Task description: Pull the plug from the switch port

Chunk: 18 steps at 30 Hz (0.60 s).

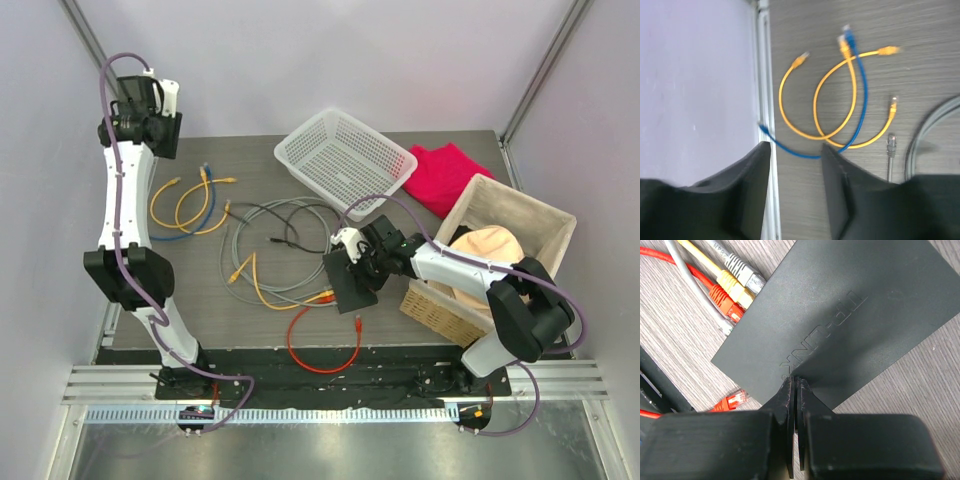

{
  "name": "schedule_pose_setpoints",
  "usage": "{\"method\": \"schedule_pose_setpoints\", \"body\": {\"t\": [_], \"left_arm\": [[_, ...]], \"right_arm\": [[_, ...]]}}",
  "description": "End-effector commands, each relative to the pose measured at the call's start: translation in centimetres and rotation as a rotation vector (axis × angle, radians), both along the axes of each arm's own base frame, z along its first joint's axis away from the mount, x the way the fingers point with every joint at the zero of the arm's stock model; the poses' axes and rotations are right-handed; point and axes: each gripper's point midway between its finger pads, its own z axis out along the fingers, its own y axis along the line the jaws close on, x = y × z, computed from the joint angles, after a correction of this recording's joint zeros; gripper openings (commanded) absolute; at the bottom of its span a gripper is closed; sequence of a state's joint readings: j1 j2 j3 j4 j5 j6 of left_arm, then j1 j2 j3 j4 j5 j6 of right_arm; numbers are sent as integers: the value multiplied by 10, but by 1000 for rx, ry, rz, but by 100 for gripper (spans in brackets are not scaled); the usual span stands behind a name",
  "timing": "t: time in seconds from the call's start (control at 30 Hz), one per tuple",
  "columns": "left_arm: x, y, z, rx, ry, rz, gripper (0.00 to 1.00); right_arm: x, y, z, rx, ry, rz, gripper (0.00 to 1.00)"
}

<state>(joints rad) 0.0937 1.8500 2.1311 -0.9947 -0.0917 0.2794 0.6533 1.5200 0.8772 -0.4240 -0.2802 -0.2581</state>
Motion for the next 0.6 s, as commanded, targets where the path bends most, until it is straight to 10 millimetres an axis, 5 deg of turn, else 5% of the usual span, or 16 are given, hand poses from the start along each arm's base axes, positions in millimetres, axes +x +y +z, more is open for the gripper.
{"method": "schedule_pose_setpoints", "body": {"t": [0.0, 0.1, 0.2, 0.23, 0.3, 0.37, 0.47, 0.57], "left_arm": [[-10, 27, -6, 83, 20, 157, 57], [-16, 6, -5, -18, -7, 112, 64], [-20, -47, 13, -237, -62, -68, 69], [-27, -85, 25, -372, -80, -222, 75], [-39, -122, 22, -527, -60, -359, 76], [-64, -176, 44, -765, -71, -598, 76], [-103, -237, 20, -951, 82, -790, 76], [-139, -285, -36, -972, 268, -872, 75]], "right_arm": [[-13, -23, -18, -104, 42, -12, 1], [-12, -23, -18, -107, 41, -11, 1], [-12, -23, -18, -106, 44, -12, 1], [-12, -23, -18, -108, 44, -12, 1], [-11, -22, -18, -109, 45, -11, 1], [-8, -21, -16, -107, 39, -10, 1], [-4, -19, -13, -106, 25, -9, 1], [-3, -20, -13, -113, 16, -5, 1]]}}
